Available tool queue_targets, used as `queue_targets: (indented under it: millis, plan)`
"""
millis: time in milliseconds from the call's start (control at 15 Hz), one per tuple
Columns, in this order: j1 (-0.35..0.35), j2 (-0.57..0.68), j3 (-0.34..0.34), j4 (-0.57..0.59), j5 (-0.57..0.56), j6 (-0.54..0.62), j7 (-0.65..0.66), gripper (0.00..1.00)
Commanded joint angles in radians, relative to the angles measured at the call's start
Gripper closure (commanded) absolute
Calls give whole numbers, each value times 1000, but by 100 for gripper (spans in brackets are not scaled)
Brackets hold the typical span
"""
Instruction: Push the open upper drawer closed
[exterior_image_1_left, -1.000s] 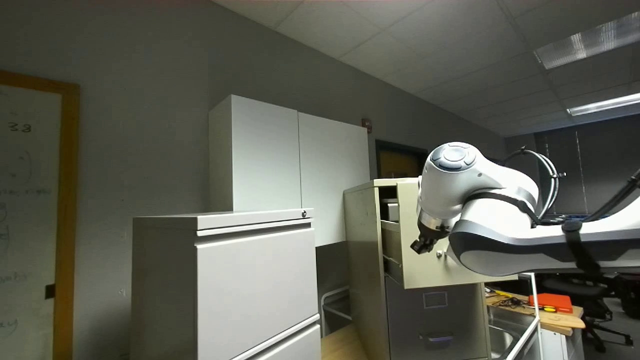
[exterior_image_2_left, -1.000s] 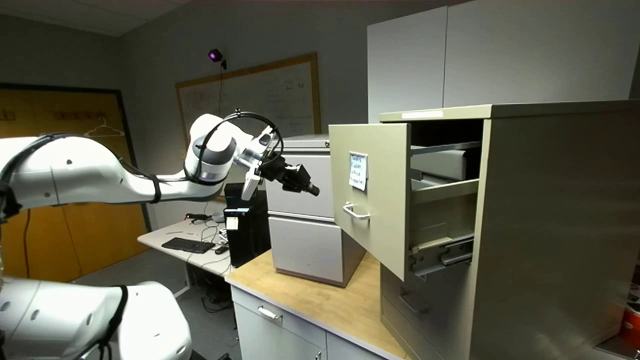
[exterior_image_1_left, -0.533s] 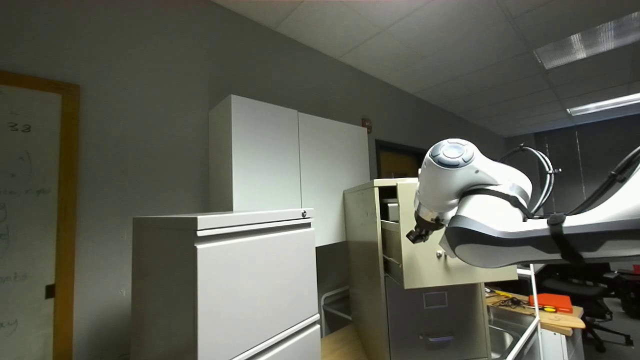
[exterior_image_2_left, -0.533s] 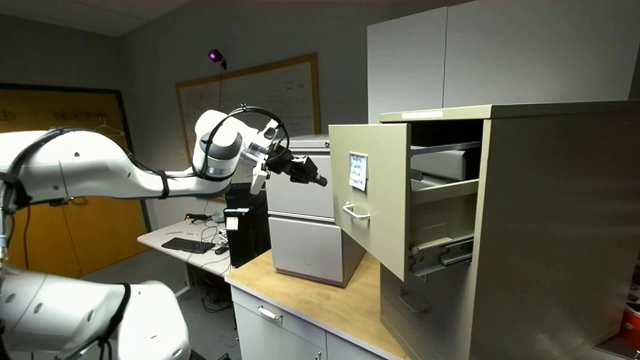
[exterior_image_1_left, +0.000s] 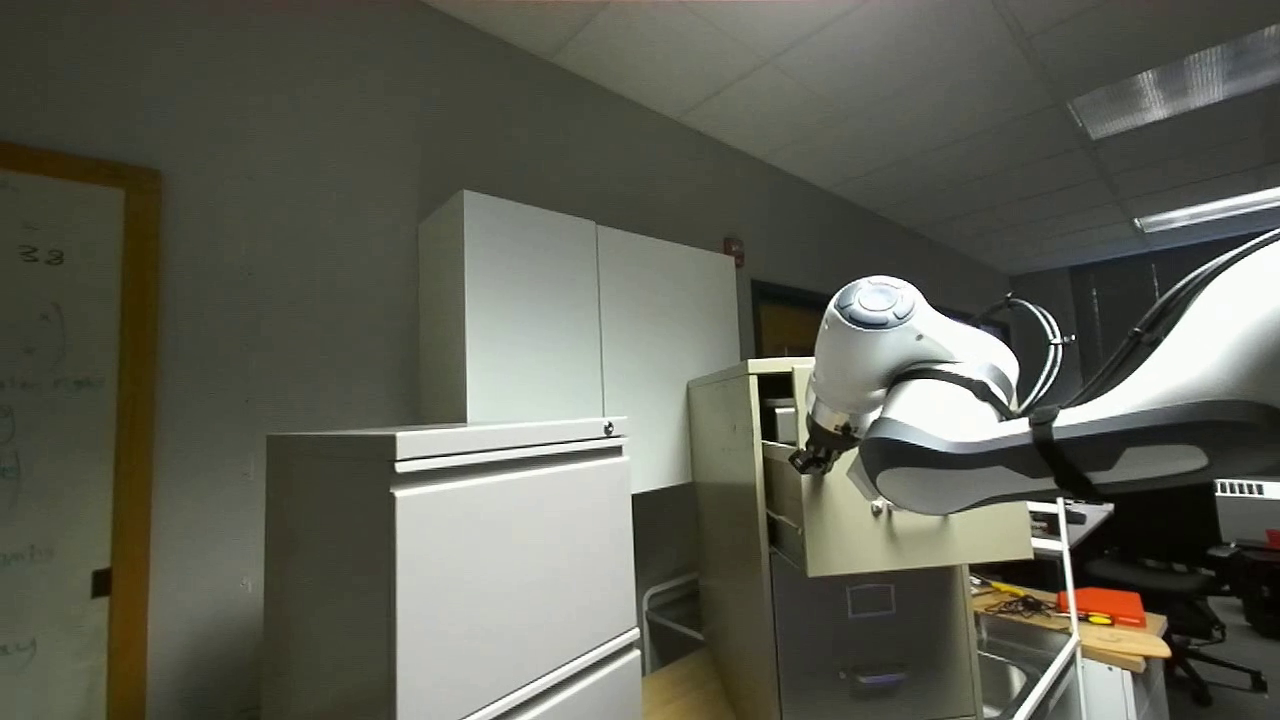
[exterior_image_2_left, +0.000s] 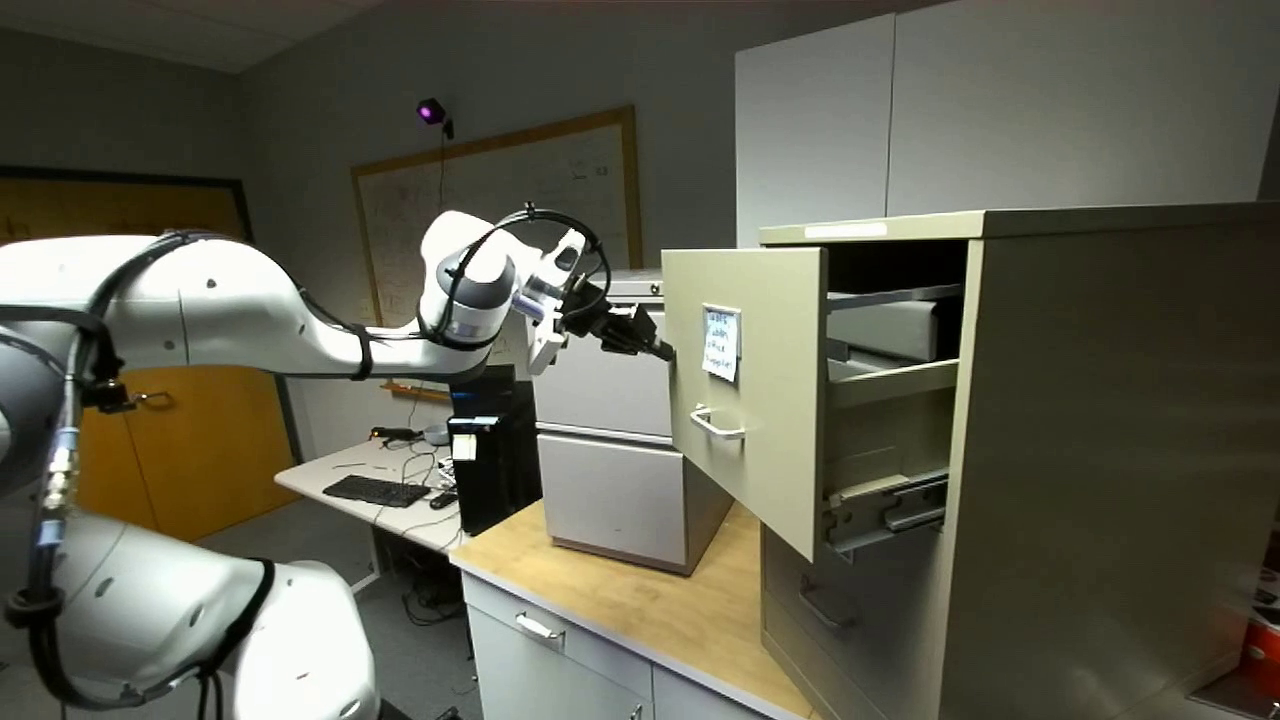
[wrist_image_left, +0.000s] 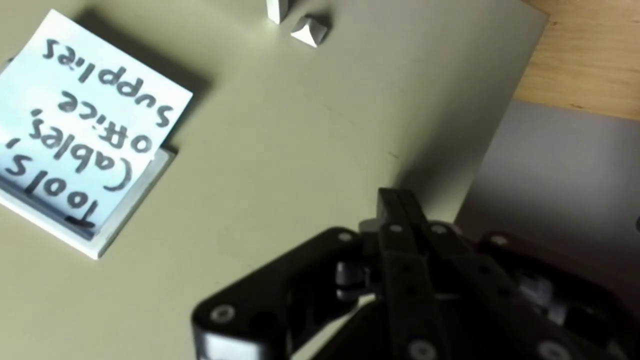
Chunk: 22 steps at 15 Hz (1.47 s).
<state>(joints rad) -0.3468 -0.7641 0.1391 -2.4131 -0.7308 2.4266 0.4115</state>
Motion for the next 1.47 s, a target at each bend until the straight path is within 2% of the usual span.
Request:
queue_targets:
  millis: [0,533,1400]
  plan:
    - [-29,101,-8,66,-48,43,45,100]
    - [-36,250,-42,143,-104,97,89,100]
    - [15,491,-168,339,-38,156,41,100]
